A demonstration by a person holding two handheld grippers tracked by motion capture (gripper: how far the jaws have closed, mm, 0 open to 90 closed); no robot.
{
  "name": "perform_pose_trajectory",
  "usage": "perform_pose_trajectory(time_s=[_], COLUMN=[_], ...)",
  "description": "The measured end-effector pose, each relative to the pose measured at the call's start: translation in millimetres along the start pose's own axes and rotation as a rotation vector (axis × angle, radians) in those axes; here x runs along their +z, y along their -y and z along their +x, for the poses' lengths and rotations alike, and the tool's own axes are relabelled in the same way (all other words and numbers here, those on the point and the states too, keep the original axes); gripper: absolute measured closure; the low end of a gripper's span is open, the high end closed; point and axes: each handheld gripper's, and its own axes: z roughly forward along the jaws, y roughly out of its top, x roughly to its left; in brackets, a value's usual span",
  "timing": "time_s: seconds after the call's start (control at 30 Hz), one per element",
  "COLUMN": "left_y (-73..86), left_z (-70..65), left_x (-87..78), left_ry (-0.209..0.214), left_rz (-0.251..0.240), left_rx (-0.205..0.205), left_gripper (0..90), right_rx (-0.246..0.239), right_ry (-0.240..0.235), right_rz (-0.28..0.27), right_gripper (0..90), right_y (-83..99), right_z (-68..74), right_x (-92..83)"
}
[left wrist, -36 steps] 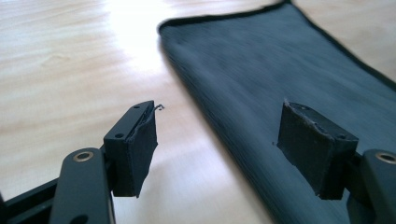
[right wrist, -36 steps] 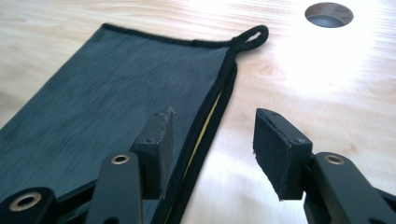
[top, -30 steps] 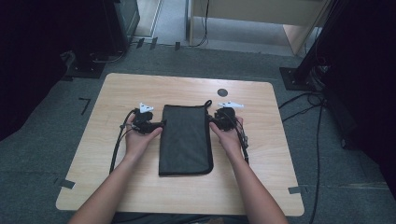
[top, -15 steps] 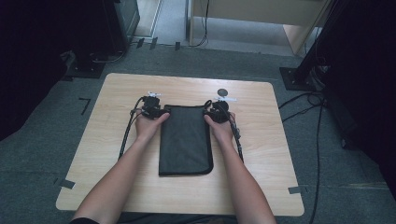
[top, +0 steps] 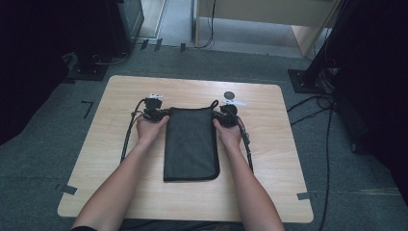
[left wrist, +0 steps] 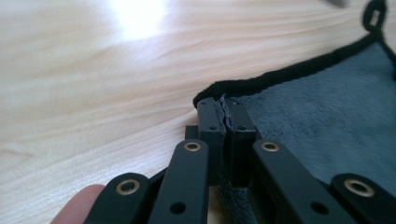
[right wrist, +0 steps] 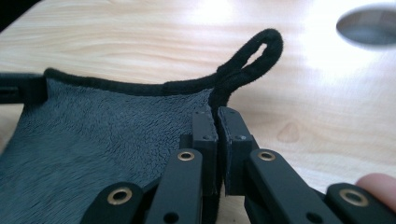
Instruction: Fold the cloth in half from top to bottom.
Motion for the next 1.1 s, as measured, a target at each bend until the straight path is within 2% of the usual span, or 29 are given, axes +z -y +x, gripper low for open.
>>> perform_pose_trajectory(time_s=[0.1,0.2,0.37,0.43,0.53,0.7,0.77,0.87,0.9,0.97,1.07,1.1], left_y=[-2.5,-0.3,22.6,36.1,56.4,90.0,101.7,117.6,121.7,132.6,142.6,142.2], left_z=[-9.5,-17.9,-37.2,-42.8,-48.3,-63.6,-70.9,-77.6,-77.4,-72.7,-64.4,-63.4], left_x=[-22.8,-48.3,-82.6,-92.3,-106.3,-127.8,-132.4,-128.9,-126.3,-117.9,-113.0,-114.8], left_ry=[0.024,0.046,0.072,0.07,0.114,0.18,0.186,0.163,0.146,0.126,0.141,0.142], left_rz=[-0.06,-0.113,-0.163,-0.166,-0.173,-0.159,-0.142,-0.09,-0.078,-0.046,-0.041,-0.051], left_rx=[0.055,0.096,0.177,0.208,0.204,0.238,0.266,0.304,0.307,0.278,0.216,0.207], left_gripper=[88.2,88.4,88.5,88.5,88.4,88.4,88.4,88.3,88.2,88.2,86.5,83.9], right_rx=[-0.043,-0.082,-0.116,-0.135,-0.177,-0.249,-0.266,-0.286,-0.304,-0.289,-0.259,-0.258], right_ry=[-0.009,-0.039,-0.103,-0.119,-0.145,-0.161,-0.165,-0.161,-0.149,-0.129,-0.152,-0.139], right_rz=[-0.023,-0.057,-0.08,-0.078,-0.064,-0.035,-0.025,-0.002,0.019,0.049,0.083,0.08], right_gripper=[86.6,86.6,86.6,86.6,86.6,86.6,86.6,86.6,90.0,90.0,77.5,73.9], right_y=[-4.3,-5.0,11.4,22.0,38.7,65.5,74.3,86.3,93.2,101.3,110.1,110.3], right_z=[4.9,10.4,18.8,22.5,28.8,36.9,37.0,35.8,34.4,31.2,23.6,22.7], right_x=[-16.2,-38.4,-76.2,-88.1,-103.6,-125.8,-133.4,-139.0,-139.1,-136.6,-132.6,-133.4])
